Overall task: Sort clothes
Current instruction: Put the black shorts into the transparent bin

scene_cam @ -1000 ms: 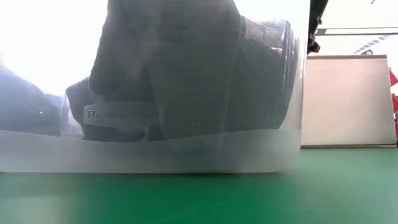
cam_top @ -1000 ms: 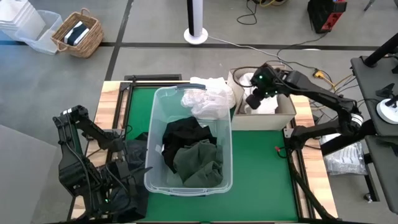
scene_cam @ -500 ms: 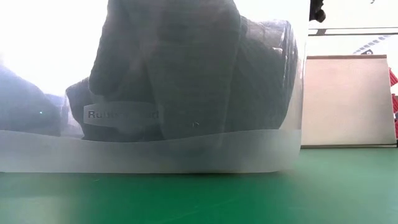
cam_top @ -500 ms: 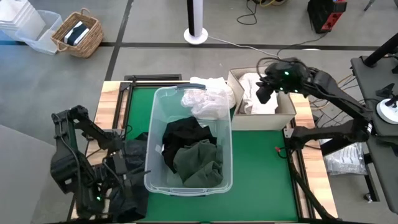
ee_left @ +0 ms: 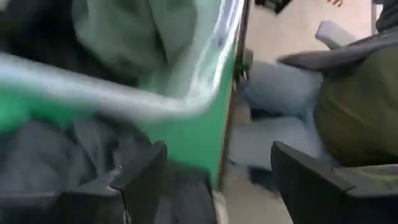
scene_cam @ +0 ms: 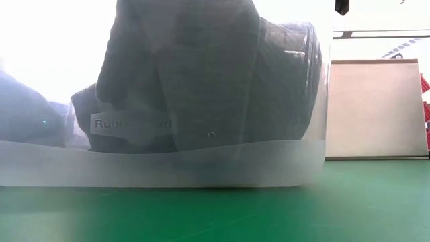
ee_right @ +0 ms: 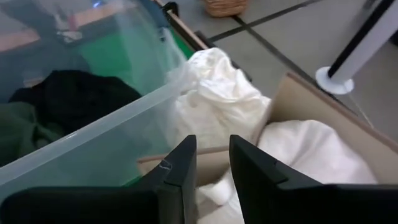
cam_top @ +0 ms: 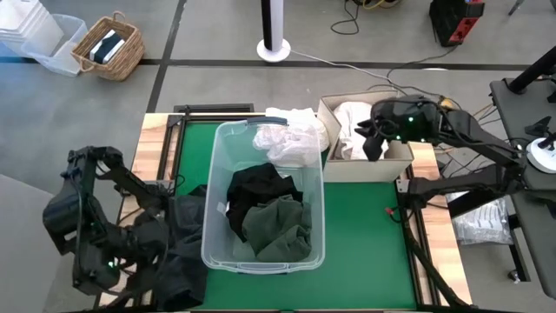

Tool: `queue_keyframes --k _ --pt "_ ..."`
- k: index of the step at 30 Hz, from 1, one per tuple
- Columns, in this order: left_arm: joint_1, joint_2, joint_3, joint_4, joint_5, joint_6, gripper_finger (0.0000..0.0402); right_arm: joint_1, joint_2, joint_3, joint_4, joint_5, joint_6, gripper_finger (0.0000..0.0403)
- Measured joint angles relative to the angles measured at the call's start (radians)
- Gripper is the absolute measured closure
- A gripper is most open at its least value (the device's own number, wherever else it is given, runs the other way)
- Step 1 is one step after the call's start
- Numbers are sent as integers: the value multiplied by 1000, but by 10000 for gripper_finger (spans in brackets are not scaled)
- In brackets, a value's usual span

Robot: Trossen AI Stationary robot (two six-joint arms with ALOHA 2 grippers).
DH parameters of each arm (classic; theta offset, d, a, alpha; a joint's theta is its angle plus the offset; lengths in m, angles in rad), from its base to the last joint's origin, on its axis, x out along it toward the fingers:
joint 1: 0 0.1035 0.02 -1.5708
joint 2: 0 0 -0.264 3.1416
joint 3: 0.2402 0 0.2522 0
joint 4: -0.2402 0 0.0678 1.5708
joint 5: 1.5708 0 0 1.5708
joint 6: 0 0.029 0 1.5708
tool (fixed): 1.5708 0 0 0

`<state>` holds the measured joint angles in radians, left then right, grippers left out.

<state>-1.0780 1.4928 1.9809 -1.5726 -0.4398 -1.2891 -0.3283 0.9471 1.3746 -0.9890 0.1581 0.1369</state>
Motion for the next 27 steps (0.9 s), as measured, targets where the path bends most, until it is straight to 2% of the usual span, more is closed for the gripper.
queue_keyframes --k 7,12,22,27 --pt "-29 0 -81 2 157 -272 138 78 59 -1 29 0 15 317" --pt "-41 0 -184 1 213 -391 138 130 90 -1 64 0 32 309" --pt "-55 0 -428 21 217 -372 138 299 77 -1 64 3 180 316" --pt "-69 0 -535 34 215 -373 138 412 79 -1 61 90 264 316"
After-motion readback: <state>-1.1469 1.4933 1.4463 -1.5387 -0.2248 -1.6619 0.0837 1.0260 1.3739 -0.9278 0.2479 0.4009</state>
